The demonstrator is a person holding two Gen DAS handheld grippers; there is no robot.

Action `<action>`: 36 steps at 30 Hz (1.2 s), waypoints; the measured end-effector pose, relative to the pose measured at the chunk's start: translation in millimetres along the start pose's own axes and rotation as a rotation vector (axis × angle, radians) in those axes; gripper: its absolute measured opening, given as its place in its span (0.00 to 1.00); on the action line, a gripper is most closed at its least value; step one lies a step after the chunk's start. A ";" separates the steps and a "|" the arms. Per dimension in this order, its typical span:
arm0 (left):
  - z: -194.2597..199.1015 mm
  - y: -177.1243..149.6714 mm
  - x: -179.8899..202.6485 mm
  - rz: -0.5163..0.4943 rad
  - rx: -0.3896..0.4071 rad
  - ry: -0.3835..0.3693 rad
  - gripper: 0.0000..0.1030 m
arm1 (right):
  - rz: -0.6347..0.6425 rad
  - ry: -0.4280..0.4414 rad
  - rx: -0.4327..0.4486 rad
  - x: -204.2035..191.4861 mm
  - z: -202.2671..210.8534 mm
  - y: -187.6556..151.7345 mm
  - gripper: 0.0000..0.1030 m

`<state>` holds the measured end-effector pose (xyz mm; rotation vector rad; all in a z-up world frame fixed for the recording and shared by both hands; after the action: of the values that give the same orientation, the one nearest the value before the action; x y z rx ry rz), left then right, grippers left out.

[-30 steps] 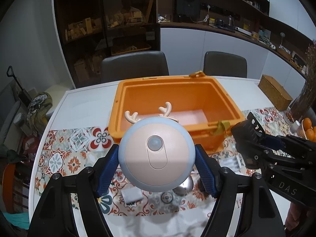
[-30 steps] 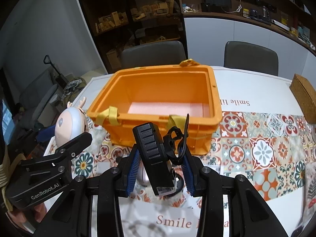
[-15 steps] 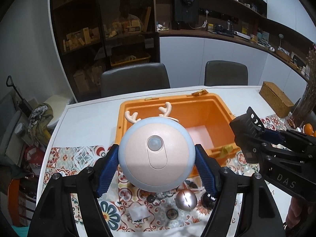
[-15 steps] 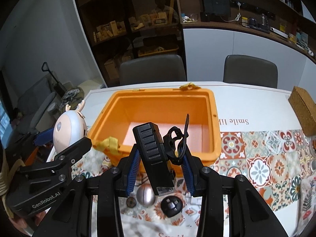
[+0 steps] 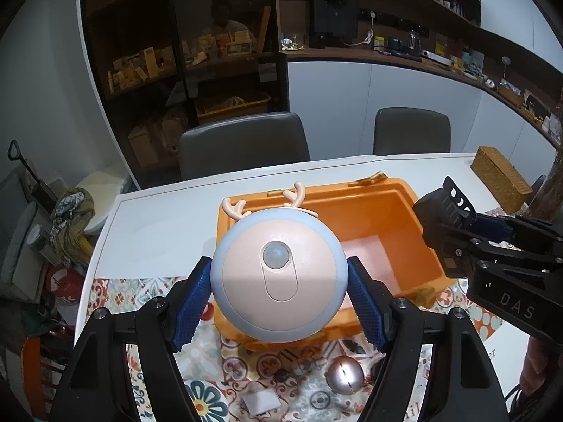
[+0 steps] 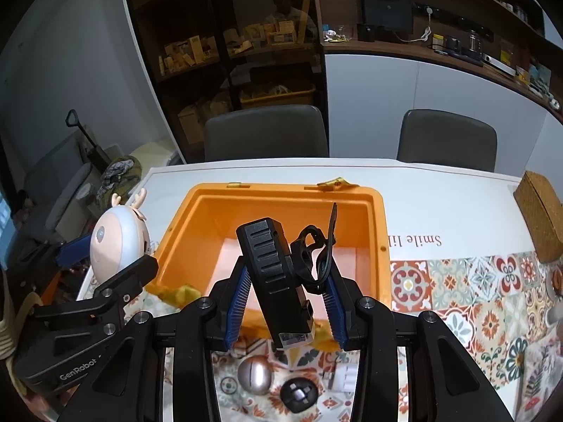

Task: Organize rigid objects
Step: 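Carry the night-light and flashlight over the orange crate with both tools, then open the left tool dropping the night-light while the right tool drops the flashlight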

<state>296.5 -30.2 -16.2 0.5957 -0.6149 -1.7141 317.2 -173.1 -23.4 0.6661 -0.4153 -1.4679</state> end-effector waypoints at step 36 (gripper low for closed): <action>-122.0 -32.9 9.9 -0.049 -0.289 -0.029 0.73 | -0.009 -0.049 -0.256 19.8 -106.5 -21.2 0.39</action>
<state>353.4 -44.5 -128.5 0.3839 -0.3649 -1.8189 370.1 -175.3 -120.3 0.4289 -0.2557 -1.5164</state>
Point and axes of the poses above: each gripper's, at about its wrist camera, not at the fingertips, and z roughly against the way its jaws point, x to its right, y to its top, the point moved 8 cm from there along -z, roughly the way its jaws point, and after that the axes turned 2 degrees about y, right-handed, at the moved point
